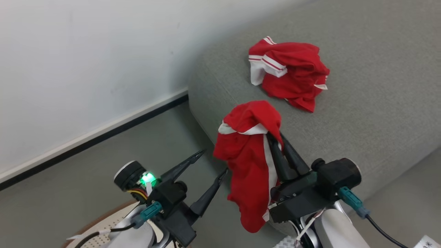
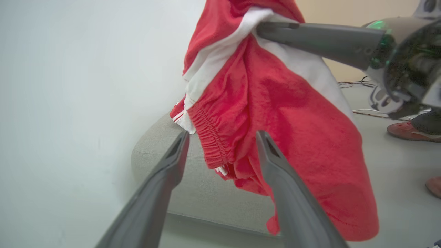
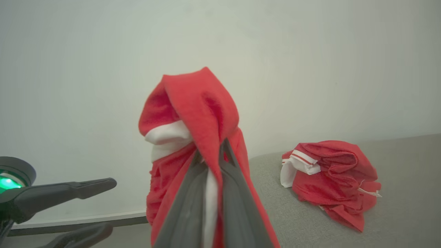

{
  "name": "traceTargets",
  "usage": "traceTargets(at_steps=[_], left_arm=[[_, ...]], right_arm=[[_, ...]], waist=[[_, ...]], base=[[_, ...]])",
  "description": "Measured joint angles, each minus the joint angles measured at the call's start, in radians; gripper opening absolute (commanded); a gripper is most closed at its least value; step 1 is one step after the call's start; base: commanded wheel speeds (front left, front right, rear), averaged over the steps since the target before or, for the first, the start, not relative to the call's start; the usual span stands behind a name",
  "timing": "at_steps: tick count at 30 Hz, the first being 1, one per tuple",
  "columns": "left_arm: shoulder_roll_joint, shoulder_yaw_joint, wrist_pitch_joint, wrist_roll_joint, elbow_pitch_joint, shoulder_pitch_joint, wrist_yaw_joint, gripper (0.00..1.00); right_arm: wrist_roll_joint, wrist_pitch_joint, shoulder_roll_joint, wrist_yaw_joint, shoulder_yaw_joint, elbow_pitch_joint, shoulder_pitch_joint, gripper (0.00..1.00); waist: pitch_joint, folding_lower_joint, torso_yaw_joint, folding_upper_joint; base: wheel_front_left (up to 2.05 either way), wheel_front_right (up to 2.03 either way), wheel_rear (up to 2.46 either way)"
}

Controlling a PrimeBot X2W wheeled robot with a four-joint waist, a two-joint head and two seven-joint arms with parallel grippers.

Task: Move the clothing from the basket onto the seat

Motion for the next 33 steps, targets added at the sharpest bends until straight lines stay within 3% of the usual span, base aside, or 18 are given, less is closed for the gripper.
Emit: traceTargets(at_steps=[12, 24, 33], left_arm=[[-0.018, -0.119, -0.011, -0.030, 0.067, -0.119, -0.022, 1.00], [0.004, -0.196, -0.025, -0.073, 0.105, -0.184, -0.025, 1.00], [0.064, -0.253, 0.039, -0.076, 0.029, -0.250, -0.025, 1.00]], right_arm=[[-0.057, 0.000, 0.012, 0.000, -0.136, -0.104, 0.087, 0.00], [-0.030, 0.000, 0.014, 0.000, -0.166, -0.161, 0.102, 0.00], [-0.021, 0.000, 0.014, 0.000, -0.258, -0.213, -0.073, 0.00]], waist=[[0.097, 0.0001, -0.066, 0.0001], [0.158, 0.0000, -0.078, 0.0001], [0.259, 0.0000, -0.077, 0.0001]], base=[[0.00, 0.00, 0.00], [0.02, 0.02, 0.02], [0.00, 0.00, 0.00]])
